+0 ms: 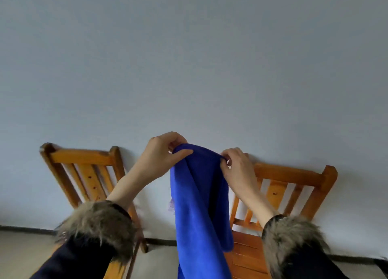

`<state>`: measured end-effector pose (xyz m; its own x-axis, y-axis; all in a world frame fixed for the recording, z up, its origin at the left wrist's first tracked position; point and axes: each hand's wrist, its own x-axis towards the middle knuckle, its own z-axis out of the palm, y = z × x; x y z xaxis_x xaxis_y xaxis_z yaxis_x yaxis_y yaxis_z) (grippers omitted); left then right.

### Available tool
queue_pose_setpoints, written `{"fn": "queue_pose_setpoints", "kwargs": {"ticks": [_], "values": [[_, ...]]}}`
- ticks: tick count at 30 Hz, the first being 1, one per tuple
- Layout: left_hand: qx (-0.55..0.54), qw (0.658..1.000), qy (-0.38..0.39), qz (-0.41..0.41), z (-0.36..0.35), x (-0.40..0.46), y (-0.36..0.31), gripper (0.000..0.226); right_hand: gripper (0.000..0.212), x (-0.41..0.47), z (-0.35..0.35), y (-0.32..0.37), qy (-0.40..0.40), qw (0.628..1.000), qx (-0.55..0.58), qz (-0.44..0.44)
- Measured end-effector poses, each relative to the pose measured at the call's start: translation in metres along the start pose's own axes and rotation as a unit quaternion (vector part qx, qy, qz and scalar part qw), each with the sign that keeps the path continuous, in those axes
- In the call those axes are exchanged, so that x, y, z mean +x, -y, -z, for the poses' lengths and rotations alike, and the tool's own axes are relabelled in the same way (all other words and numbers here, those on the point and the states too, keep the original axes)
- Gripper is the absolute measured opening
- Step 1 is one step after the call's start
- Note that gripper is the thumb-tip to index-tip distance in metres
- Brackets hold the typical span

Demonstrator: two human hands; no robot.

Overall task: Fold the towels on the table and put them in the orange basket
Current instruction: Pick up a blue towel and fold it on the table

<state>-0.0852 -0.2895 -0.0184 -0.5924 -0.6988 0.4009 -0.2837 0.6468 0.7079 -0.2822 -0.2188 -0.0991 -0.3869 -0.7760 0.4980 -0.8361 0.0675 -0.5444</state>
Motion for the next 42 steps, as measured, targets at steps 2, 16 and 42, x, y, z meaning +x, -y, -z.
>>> {"fn": "queue_pose_setpoints", "kwargs": {"ticks": [2,16,42], "values": [[0.008,0.999,-0.042,0.021,0.038,-0.022,0.010,0.010,0.011,0.006,-0.017,0.026,0.033,0.999,0.003,0.014],[0.107,0.924,-0.283,0.235,0.328,-0.289,0.096,0.008,0.024,-0.039,-0.204,0.356,0.146,0.969,0.153,0.129],[0.283,0.629,-0.558,0.461,0.697,-0.610,0.303,0.010,0.009,-0.135,-0.565,0.848,0.401,0.792,0.273,0.372]]}}
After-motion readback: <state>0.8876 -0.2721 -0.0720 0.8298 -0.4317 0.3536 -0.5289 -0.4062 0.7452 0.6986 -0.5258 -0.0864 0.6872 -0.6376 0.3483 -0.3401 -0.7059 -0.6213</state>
